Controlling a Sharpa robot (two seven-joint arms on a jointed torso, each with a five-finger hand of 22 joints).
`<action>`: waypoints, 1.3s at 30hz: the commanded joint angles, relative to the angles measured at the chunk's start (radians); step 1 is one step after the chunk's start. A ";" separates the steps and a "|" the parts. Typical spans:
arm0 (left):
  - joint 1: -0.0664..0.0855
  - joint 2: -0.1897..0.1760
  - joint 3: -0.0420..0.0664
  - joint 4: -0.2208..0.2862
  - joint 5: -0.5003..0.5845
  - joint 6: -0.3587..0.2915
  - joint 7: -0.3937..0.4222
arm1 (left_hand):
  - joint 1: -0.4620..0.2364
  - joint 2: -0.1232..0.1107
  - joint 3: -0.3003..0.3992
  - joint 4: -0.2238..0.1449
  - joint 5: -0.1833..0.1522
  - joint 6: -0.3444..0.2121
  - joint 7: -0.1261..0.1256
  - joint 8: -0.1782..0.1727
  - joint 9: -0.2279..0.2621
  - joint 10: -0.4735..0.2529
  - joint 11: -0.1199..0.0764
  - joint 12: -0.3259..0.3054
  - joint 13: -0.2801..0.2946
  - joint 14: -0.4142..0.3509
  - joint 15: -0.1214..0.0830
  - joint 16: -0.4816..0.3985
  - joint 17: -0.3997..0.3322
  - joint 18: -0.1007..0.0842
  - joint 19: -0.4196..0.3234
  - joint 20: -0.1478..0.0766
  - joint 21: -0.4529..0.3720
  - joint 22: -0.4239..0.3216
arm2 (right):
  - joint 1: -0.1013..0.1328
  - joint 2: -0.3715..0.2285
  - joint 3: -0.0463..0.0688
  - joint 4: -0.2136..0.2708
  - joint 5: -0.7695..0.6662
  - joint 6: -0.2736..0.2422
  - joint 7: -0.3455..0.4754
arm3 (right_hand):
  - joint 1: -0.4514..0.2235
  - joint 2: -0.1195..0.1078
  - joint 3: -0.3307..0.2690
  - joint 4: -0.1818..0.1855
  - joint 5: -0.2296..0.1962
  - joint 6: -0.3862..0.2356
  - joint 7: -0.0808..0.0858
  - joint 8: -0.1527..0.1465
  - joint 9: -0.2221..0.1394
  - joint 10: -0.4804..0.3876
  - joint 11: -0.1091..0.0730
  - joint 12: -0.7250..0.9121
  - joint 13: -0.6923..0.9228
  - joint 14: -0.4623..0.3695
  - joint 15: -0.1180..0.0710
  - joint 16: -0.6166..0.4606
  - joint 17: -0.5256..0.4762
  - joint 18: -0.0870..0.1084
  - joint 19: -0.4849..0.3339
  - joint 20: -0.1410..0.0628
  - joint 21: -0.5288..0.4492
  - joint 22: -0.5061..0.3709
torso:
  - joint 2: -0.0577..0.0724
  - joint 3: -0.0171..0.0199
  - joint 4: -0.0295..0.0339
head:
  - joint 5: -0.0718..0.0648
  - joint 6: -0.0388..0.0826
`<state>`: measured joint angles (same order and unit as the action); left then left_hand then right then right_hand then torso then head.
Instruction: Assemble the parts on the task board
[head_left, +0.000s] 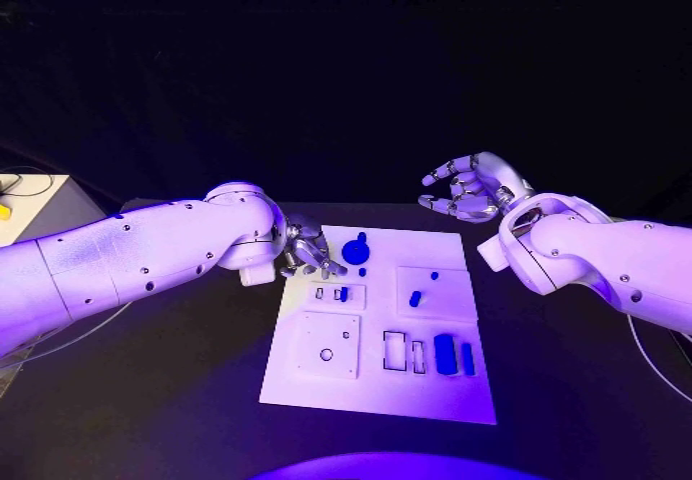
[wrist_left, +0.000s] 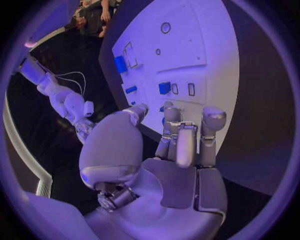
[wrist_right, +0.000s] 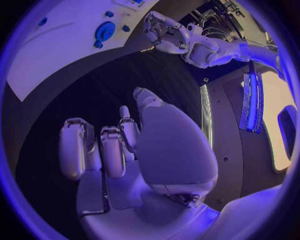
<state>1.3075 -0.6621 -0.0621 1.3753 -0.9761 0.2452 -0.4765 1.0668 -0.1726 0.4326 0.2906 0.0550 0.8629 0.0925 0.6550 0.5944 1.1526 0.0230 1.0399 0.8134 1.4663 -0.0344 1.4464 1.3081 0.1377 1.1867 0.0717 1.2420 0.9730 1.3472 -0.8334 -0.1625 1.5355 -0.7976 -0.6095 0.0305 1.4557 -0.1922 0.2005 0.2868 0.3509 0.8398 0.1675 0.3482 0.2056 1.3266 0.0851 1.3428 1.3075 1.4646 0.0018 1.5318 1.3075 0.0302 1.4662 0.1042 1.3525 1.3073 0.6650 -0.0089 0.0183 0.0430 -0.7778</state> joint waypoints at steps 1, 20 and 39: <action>0.003 0.024 -0.004 -0.020 -0.081 0.074 -0.044 | -0.013 0.001 -0.009 0.000 -0.001 -0.012 0.001 0.003 0.008 -0.008 -0.001 -0.006 -0.006 0.022 -0.005 -0.007 0.013 -0.011 -0.004 -0.002 0.000 -0.006 | 0.002 0.002 0.000 -0.007 0.018 0.019 0.009 | -0.003 -0.008 0.005 -0.002 0.004 -0.007 0.001 -0.003 -0.001 -0.008 -0.001 -0.003 0.011 0.082 0.006 -0.004 0.185 0.020 0.010 0.004 -0.005 0.137 | 0.003 -0.0002 -0.0009 | 0.000 -0.003; 0.004 0.095 -0.025 -0.069 -0.083 0.096 -0.050 | -0.013 0.010 -0.015 -0.002 0.000 -0.032 0.006 -0.005 0.019 -0.027 0.003 -0.021 -0.024 0.019 -0.001 -0.009 0.012 -0.010 -0.010 0.000 -0.004 -0.011 | 0.004 0.012 0.000 -0.024 0.021 0.031 -0.011 | -0.008 -0.009 0.007 0.000 0.007 -0.011 0.002 -0.005 -0.002 -0.011 0.000 -0.005 0.008 0.081 0.007 -0.006 0.182 0.021 0.007 0.005 -0.010 0.134 | 0.009 -0.0013 0.0000 | -0.008 -0.014; 0.003 0.119 -0.032 -0.078 -0.057 0.139 -0.051 | 0.001 0.014 -0.012 -0.007 0.000 -0.034 0.007 -0.006 0.026 -0.031 0.004 -0.023 -0.026 0.020 0.001 -0.006 0.016 -0.010 -0.013 0.001 -0.004 -0.012 | 0.004 0.023 0.000 -0.034 0.021 0.045 -0.022 | -0.011 -0.008 0.008 0.000 0.008 -0.013 0.003 -0.006 -0.003 -0.012 0.000 -0.006 0.007 0.080 0.007 -0.007 0.180 0.022 0.006 0.005 -0.015 0.132 | 0.010 -0.0003 -0.0007 | -0.018 -0.024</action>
<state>1.3093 -0.5459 -0.0945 1.2961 -1.0470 0.3552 -0.5269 1.0638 -0.1599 0.4208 0.2898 0.0549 0.8378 0.0996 0.6548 0.6203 1.1311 0.0269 1.0210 0.7883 1.4667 -0.0338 1.4397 1.3077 0.1379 1.1790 0.0716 1.2419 0.9613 1.3515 -0.8118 -0.1625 1.5022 -0.7748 -0.5836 0.0098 1.4516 -0.1963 0.2004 0.2869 0.3545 0.8366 0.1707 0.3482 0.2039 1.3195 0.0852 1.3428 1.3073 1.4646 0.0017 1.5318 1.3074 0.0456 1.4662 0.1041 1.3411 1.3078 0.6753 -0.0101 0.0170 0.0261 -0.8005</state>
